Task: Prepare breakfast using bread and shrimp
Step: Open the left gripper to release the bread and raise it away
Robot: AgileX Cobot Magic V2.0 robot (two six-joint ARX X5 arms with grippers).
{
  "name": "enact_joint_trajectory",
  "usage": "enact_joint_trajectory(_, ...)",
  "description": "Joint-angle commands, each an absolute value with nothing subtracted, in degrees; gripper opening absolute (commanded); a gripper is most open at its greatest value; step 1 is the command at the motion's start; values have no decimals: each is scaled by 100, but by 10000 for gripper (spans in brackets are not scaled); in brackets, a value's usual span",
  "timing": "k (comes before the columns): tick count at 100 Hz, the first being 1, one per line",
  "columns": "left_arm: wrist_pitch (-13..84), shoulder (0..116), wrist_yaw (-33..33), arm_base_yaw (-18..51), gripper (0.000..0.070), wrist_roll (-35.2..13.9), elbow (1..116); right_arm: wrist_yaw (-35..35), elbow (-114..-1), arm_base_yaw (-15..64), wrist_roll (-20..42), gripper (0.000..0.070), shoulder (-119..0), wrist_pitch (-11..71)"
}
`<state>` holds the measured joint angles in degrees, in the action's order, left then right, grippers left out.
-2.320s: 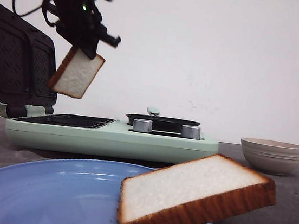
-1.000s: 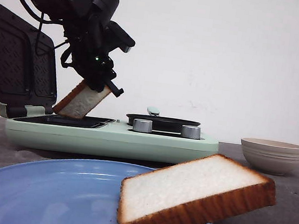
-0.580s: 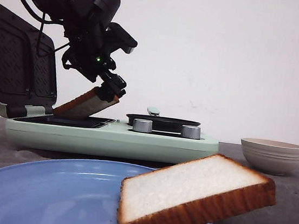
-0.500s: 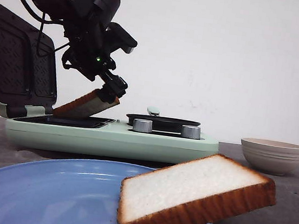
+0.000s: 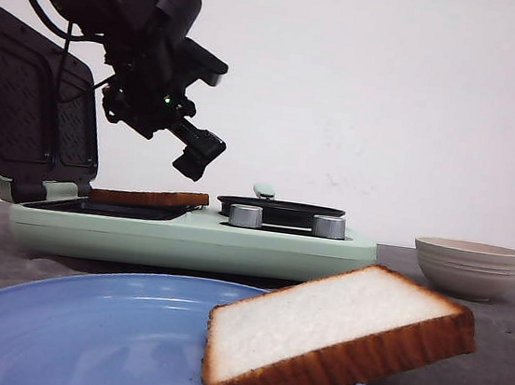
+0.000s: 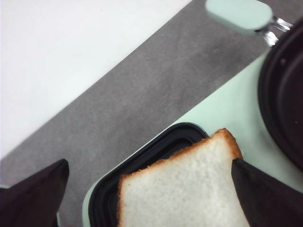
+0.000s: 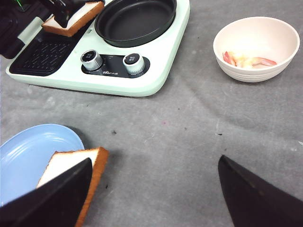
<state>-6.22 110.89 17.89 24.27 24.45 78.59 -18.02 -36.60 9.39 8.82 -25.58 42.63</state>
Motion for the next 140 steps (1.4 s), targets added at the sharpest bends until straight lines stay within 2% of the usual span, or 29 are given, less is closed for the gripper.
enact_joint_trajectory(1, -676, 11198, 1723, 2418, 700, 1994, 8023, -1817, -3750, 967, 834, 535, -2563, 4228)
enact_joint_trajectory(26, 82, 11085, 1081, 2320, 700, 926, 8659, -1815, -3750, 965, 834, 535, -2565, 4228)
enact_joint_trajectory(37, 628, 10936, 567, 2281, 700, 628, 9048, -1804, -3750, 965, 834, 535, -2565, 4228)
enact_joint_trajectory(50, 976, 10648, 261, 2215, 700, 336, 9233, -1806, -3750, 965, 834, 535, -2565, 4228)
enact_joint_trajectory(59, 1184, 10363, -143, 2130, 543, 95, 9233, -1806, -3750, 965, 834, 535, -2565, 4228)
enact_joint_trajectory(67, 1487, 10071, -591, 2016, 435, -75, 9233, -1806, -3750, 965, 834, 535, -2565, 4228)
enact_joint_trajectory(92, 2733, 9124, -1955, 1656, 0, -71, 9229, -1806, -3750, 965, 840, 535, -2565, 4228)
enact_joint_trajectory(109, 3295, 8501, -2676, 1533, 0, -60, 9220, -1813, -3750, 965, 862, 535, -2565, 4237)
enact_joint_trajectory(140, 3317, 7081, -2936, 1522, 0, -19, 8471, -1828, -3750, 965, 1052, 535, -2576, 4362)
